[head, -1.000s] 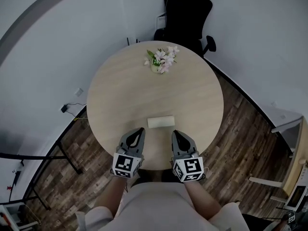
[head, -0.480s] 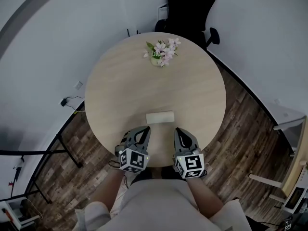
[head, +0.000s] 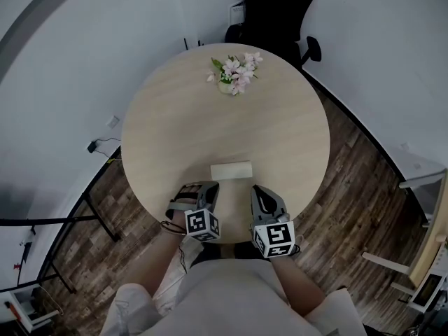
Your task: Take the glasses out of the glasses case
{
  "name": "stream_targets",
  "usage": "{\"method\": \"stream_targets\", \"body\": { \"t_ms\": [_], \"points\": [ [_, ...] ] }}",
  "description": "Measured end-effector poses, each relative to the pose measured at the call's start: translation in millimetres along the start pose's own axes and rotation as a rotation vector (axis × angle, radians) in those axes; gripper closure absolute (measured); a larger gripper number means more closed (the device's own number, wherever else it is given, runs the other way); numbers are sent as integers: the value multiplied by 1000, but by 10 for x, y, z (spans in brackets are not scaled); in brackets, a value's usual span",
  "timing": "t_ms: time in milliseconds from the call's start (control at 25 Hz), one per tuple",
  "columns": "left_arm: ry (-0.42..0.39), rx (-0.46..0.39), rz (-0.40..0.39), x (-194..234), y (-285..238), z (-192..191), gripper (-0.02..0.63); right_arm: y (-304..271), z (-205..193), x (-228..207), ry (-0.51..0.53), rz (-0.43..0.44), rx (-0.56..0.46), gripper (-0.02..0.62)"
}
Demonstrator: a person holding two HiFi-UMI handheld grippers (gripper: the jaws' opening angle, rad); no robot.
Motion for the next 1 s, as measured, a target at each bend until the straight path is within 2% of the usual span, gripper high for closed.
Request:
{"method": "stream_targets", "body": {
  "t_ms": [160,560,680,1000],
  "points": [
    [-60,67,-42,-123,-243,-74,599,-55,-19,-31,2,6,22,581],
    [-141,192,-37,-374,-774,-249,600,-156,-98,-76,-2,14,74,581],
    [-130,211,-60,-411,-867,-280,599,-164,-115,-99,-5,11,81,581],
    [-175,246,-47,-409,-995,-319,600,-215,-187,-120,-15,16,111,581]
  ]
}}
Point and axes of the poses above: the fingertips, and each gripper's own axes: y backward along the fingers, x to its left, z out of its top, the point moved 9 cm from there along y, backward along the fingers, and after that the axes turned 3 degrees about x, right-handed, at the moved point
